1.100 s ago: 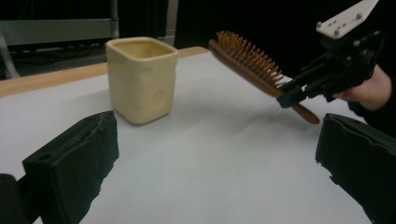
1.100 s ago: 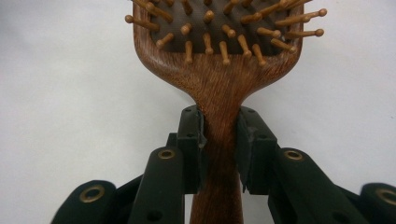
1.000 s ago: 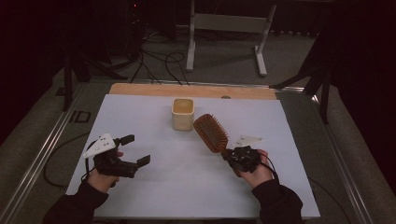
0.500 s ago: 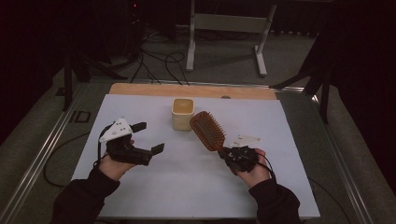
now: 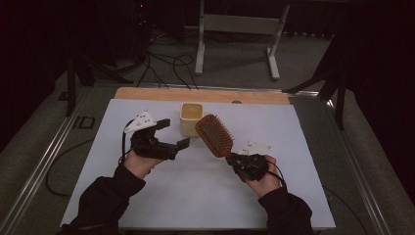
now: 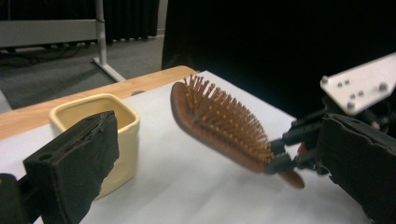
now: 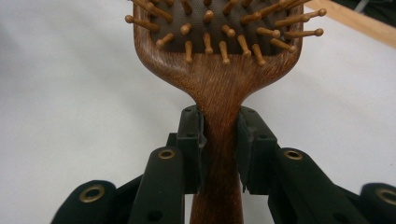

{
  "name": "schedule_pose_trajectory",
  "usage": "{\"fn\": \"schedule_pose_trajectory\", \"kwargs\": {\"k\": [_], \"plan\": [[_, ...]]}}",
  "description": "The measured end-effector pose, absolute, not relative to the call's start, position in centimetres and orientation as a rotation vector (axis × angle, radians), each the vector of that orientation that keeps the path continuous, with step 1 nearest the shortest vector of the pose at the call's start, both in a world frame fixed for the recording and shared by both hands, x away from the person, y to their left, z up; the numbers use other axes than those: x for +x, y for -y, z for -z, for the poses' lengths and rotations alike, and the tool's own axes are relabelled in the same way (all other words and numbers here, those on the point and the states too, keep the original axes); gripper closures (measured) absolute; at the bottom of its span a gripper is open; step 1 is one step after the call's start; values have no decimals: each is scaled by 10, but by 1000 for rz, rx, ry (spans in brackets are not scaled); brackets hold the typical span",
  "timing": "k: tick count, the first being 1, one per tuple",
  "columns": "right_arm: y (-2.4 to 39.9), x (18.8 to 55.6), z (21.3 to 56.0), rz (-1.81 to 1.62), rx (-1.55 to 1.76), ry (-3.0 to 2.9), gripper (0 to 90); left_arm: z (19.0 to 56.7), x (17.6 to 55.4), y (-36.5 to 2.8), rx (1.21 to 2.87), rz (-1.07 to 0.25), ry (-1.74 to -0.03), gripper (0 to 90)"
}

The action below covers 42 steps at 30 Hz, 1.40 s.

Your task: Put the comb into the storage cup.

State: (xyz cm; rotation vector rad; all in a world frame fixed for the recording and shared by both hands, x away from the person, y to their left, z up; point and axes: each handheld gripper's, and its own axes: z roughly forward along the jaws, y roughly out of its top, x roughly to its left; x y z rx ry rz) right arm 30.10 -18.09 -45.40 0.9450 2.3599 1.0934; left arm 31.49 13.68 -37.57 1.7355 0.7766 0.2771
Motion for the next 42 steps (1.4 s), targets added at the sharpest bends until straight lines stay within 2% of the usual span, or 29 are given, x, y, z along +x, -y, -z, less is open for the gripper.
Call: {"fn": "schedule_pose_trajectory", "kwargs": {"k": [7, 21, 27, 37, 42], "plan": [[179, 301, 452, -1113, 954, -2350, 733, 380, 332, -118, 1673, -140, -852, 5], [180, 299, 450, -1117, 938, -2339, 733, 395, 353, -91, 1667, -22, -978, 11], [178, 299, 450, -1125, 934, -2343, 733, 409, 362, -87, 1615, 56, -1039, 14], [174, 297, 449, -1131, 908, -2353, 733, 420, 370, -81, 1532, 134, -1111, 82], [171, 295, 449, -1133, 901, -2357, 732, 422, 370, -78, 1517, 132, -1116, 178]]}}
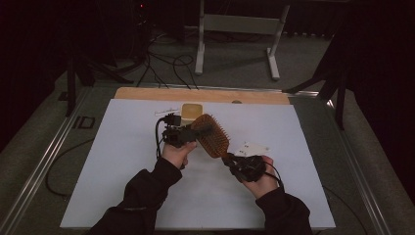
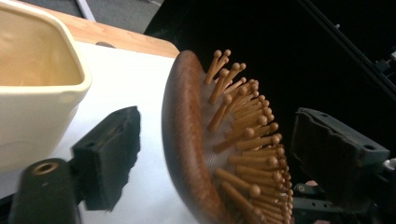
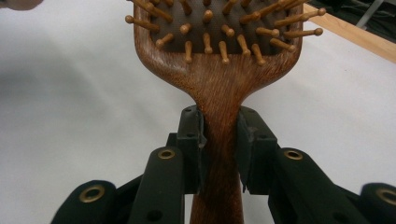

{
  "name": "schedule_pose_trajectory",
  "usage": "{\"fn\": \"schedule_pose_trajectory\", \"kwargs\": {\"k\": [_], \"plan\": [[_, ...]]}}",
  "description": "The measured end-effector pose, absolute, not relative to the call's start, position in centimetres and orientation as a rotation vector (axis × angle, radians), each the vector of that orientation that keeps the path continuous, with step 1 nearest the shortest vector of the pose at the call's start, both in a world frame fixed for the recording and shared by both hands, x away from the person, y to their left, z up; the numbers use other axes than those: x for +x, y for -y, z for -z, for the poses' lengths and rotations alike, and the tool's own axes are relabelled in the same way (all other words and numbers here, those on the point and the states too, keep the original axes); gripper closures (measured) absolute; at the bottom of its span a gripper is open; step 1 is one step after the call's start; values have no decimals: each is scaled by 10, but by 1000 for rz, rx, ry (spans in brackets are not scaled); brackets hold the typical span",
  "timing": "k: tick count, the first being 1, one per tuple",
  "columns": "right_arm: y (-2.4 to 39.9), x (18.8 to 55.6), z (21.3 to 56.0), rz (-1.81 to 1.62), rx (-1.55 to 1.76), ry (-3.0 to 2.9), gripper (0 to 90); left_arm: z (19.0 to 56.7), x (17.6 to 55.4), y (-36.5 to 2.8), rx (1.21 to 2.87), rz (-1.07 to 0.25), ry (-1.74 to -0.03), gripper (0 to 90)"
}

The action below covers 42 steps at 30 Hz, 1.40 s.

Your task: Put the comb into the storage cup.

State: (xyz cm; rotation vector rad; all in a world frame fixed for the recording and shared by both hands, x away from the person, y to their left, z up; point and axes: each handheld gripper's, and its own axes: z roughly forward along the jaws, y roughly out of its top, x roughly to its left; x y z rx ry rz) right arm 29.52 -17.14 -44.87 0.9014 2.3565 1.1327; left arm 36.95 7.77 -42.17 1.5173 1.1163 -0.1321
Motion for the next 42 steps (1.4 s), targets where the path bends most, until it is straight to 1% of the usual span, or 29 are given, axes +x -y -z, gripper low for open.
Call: {"fn": "schedule_pose_trajectory", "kwargs": {"k": [5, 6, 8, 14, 18, 25, 39, 41, 42], "plan": [[171, 295, 449, -1127, 891, -2358, 732, 422, 367, -73, 1515, 133, -1116, 288], [171, 295, 449, -1130, 892, -2360, 732, 422, 367, -73, 1515, 133, -1116, 331], [171, 296, 449, -1137, 895, -2358, 732, 422, 366, -72, 1512, 128, -1123, 365], [173, 297, 450, -1147, 899, -2361, 732, 421, 367, -72, 1509, 139, -1125, 414], [173, 297, 451, -1138, 901, -2360, 732, 417, 365, -72, 1488, 153, -1109, 481], [173, 297, 450, -1150, 905, -2351, 731, 411, 363, -69, 1486, 156, -1075, 519], [180, 297, 447, -1251, 922, -2359, 722, 391, 356, -60, 1558, 101, -992, 539], [182, 297, 448, -1274, 929, -2361, 712, 390, 356, -59, 1568, 96, -984, 540], [183, 297, 448, -1282, 948, -2361, 676, 387, 355, -58, 1575, 81, -973, 540]]}}
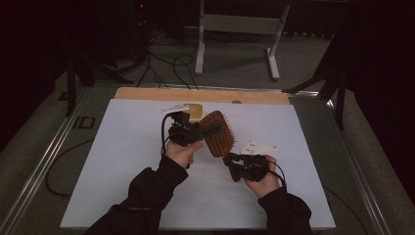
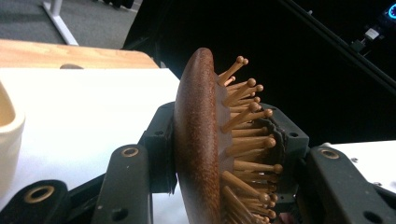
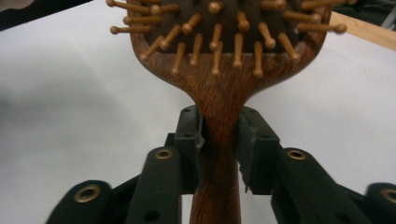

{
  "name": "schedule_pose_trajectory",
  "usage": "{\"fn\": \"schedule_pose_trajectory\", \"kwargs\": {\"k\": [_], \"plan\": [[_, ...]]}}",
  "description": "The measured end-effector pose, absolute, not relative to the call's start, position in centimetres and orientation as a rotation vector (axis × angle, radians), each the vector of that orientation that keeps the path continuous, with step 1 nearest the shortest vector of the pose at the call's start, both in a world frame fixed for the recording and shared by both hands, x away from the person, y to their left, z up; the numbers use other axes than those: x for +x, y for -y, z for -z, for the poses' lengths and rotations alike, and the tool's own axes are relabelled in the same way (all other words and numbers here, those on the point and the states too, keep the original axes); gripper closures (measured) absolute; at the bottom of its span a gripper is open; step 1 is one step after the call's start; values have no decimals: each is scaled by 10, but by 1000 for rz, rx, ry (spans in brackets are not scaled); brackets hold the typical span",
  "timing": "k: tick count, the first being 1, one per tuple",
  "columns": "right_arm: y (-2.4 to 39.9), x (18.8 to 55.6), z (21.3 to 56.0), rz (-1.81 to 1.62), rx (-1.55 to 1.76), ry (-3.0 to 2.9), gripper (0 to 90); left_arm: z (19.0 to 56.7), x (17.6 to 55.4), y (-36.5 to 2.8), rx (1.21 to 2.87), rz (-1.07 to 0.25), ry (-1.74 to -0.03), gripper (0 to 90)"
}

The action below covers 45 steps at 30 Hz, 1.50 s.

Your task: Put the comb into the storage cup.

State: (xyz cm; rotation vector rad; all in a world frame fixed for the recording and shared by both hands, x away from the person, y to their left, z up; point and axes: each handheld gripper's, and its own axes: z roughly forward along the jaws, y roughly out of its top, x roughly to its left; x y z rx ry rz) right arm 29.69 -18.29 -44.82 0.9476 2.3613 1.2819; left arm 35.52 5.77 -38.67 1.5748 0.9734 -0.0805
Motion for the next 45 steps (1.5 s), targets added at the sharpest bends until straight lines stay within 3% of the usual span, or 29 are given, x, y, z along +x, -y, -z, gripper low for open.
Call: {"fn": "schedule_pose_trajectory", "kwargs": {"k": [1, 2, 3, 5, 11, 12, 16, 45], "plan": [[183, 297, 448, -1282, 948, -2361, 676, 387, 355, -58, 1575, 81, -973, 541], [184, 297, 450, -1294, 966, -2361, 573, 382, 356, -57, 1577, 73, -965, 541], [184, 297, 450, -1294, 966, -2361, 573, 382, 356, -57, 1577, 73, -965, 541], [185, 298, 450, -1309, 981, -2356, 453, 375, 355, -57, 1585, 50, -945, 541], [187, 299, 452, -1333, 967, -2391, 268, 366, 354, -58, 1598, 17, -927, 541], [187, 299, 452, -1333, 971, -2395, 195, 364, 353, -59, 1598, 2, -918, 540], [189, 300, 454, -1331, 979, -2403, 96, 359, 354, -61, 1607, -19, -911, 541], [224, 282, 469, -1249, 902, -2355, 72, 318, 380, -110, 1577, -185, -945, 542]]}}
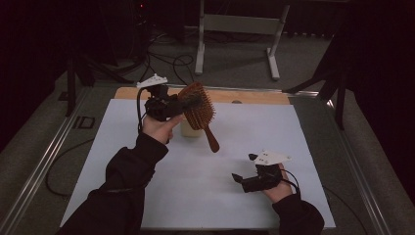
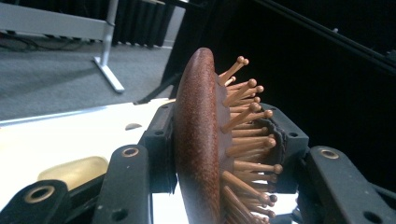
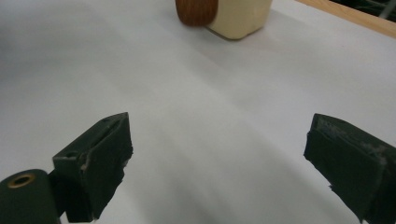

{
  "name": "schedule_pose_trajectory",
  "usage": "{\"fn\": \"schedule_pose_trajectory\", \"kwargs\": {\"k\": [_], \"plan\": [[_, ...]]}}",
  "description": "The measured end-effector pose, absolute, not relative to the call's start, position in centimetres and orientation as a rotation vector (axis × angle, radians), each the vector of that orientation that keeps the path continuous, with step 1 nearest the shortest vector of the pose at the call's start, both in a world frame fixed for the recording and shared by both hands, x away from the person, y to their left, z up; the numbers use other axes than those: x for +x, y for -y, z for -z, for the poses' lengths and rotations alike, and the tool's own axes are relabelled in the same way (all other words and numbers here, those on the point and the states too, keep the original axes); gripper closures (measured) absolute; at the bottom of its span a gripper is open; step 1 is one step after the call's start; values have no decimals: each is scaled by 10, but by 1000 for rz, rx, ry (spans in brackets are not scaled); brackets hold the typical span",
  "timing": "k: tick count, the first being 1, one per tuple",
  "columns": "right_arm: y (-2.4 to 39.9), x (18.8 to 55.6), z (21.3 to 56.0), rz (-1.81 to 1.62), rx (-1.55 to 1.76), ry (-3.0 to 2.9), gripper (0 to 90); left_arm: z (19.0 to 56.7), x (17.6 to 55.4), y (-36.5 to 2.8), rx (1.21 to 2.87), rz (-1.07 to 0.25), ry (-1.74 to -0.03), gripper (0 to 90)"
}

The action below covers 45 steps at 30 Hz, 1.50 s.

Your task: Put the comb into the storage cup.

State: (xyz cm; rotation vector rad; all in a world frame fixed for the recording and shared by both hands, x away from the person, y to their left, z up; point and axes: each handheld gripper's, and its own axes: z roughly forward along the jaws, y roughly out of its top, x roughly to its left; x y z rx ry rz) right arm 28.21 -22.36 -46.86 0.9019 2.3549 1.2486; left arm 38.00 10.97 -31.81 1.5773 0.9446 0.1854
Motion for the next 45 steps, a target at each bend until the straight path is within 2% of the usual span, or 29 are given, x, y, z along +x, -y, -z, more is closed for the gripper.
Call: {"fn": "schedule_pose_trajectory", "kwargs": {"k": [16, 36, 45], "plan": [[234, 273, 472, -1266, 859, -2330, 73, 290, 402, -128, 1514, -320, -982, 541], [234, 271, 473, -1308, 853, -2346, 73, 285, 433, -143, 1441, -411, -1068, 542], [233, 270, 472, -1292, 830, -2345, 74, 299, 443, -147, 1424, -424, -1122, 541]]}}
